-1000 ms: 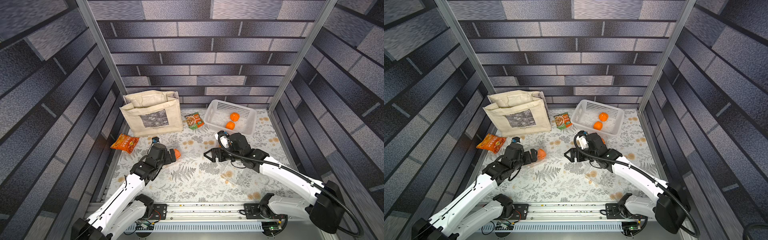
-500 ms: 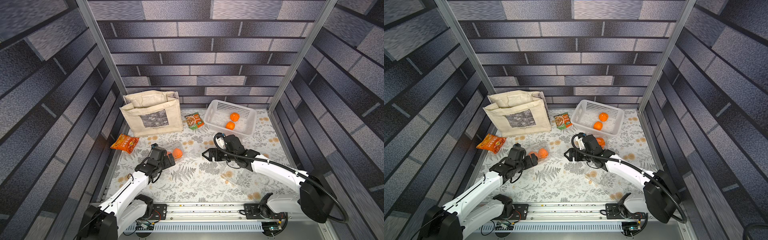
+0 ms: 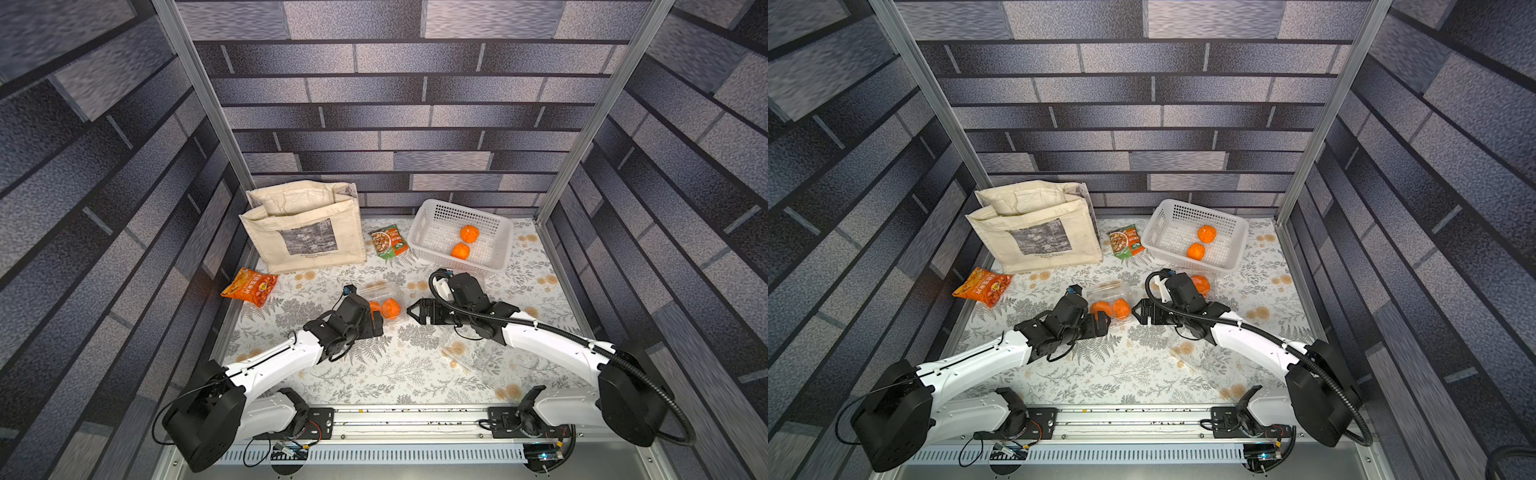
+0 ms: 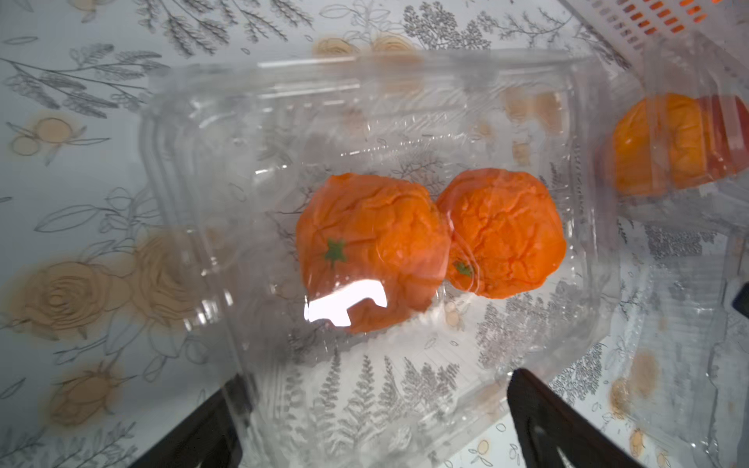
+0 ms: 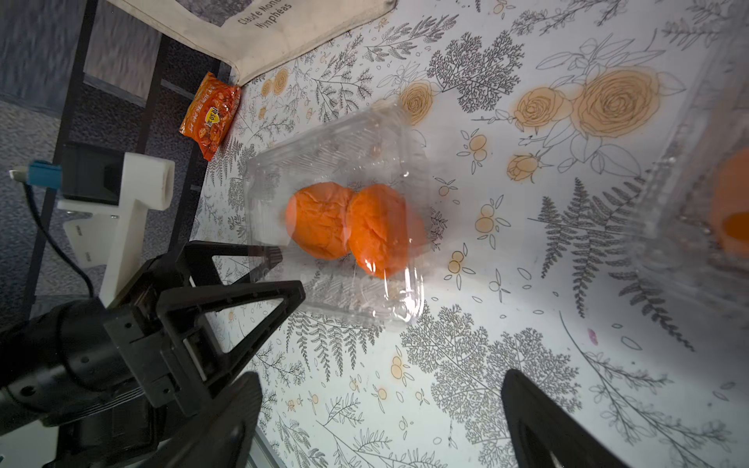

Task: Take oranges out of containers
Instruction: Move the packing box to the center of the board.

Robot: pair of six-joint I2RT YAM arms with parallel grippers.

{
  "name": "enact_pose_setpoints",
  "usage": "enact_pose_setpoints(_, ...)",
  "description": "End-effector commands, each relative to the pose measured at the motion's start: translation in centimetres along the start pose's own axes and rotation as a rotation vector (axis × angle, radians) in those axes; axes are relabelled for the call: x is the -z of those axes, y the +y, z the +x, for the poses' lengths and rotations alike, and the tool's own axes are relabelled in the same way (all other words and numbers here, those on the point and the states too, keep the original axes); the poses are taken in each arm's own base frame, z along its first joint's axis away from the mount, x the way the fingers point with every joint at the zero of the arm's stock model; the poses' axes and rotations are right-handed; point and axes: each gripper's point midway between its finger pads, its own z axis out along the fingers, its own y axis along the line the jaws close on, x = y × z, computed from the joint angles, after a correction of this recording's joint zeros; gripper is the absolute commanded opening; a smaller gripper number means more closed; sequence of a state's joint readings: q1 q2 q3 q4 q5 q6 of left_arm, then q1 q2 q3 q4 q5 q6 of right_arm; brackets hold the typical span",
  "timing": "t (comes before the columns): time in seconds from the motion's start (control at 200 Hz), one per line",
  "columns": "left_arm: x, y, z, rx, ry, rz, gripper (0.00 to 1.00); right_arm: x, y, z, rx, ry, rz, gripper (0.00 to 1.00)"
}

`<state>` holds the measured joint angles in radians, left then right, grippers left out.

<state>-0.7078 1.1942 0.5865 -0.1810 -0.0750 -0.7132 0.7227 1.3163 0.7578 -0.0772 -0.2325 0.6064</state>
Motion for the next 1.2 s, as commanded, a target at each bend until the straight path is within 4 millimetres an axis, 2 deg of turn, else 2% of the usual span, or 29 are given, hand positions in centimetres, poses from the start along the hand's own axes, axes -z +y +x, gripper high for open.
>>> enact_pose_setpoints(0.0, 1.2, -1.7, -1.1, -0.005, -0.032, 0.01, 1.0, 0.4, -0.2, 0.2, -0.005, -0.012, 0.011, 0.95)
enact_pose_setpoints(0.25, 4.1, -4.1, -3.7, -0.02, -0.101, 0.085, 1.0, 0.5, -0.6, 0.6, -0.013, -0.008, 0.021, 0.94)
enact_pose_setpoints(0.366, 4.7, -4.1, -5.3, -0.08, -0.14, 0.069, 1.0, 0.9, -0.9, 1.0, -0.015, -0.009, 0.032, 0.94)
enact_pose_setpoints(0.411, 4.5, -3.5, -6.1, -0.08, -0.142, 0.049, 1.0, 1.1, -1.1, 1.3, -0.015, -0.007, 0.036, 0.94)
enact_pose_setpoints(0.531, 3.2, -2.1, -7.6, -0.057, -0.127, 0.048, 1.0, 1.9, -1.9, 2.5, -0.032, -0.004, 0.049, 0.94)
enact_pose_setpoints(0.676, 1.2, -1.2, -9.9, -0.123, -0.106, -0.011, 1.0, 2.8, -2.8, 4.0, -0.065, -0.012, 0.046, 0.94)
enact_pose_setpoints(0.816, -1.6, -1.0, -11.4, -0.136, -0.056, -0.022, 1.0, 3.0, -2.3, 5.3, -0.071, 0.011, 0.008, 0.92)
enact_pose_setpoints(0.982, -4.1, -1.3, -11.7, -0.097, -0.061, -0.003, 1.0, 2.5, -0.5, 6.3, -0.019, 0.055, -0.021, 0.9)
enact_pose_setpoints(1.117, -5.8, -1.7, -11.4, -0.085, -0.033, 0.01, 1.0, 1.4, -0.6, 7.0, -0.032, 0.092, -0.01, 0.87)
enact_pose_setpoints(1.192, -6.5, -1.7, -10.9, -0.082, -0.009, 0.016, 1.0, 0.8, -0.5, 6.7, -0.032, 0.095, -0.008, 0.86)
